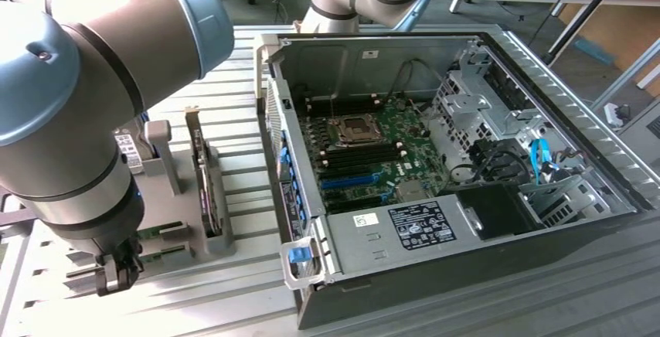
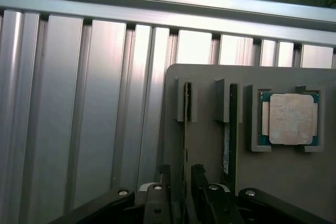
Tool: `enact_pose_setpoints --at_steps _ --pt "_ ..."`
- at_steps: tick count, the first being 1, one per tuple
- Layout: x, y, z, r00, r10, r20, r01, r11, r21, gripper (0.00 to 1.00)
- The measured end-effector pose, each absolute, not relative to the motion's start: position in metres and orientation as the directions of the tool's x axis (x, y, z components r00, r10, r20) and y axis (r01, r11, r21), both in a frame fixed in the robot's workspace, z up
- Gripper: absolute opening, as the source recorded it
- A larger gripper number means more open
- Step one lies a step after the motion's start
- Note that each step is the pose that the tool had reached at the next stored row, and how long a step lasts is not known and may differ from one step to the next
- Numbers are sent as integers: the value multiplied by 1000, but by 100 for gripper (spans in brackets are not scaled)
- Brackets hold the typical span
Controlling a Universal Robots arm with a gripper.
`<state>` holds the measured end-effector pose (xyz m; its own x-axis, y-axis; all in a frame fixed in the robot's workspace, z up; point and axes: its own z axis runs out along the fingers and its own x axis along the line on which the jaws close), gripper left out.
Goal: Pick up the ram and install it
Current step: 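Pick up the ram and move it above insertion slot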
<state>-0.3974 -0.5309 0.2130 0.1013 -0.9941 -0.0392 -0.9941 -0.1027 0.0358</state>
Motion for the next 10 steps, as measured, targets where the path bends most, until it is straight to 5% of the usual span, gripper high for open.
enact_pose_setpoints --at_steps 10 --pt "-397 -531 213 101 -994 -40 -994 -103 36 28"
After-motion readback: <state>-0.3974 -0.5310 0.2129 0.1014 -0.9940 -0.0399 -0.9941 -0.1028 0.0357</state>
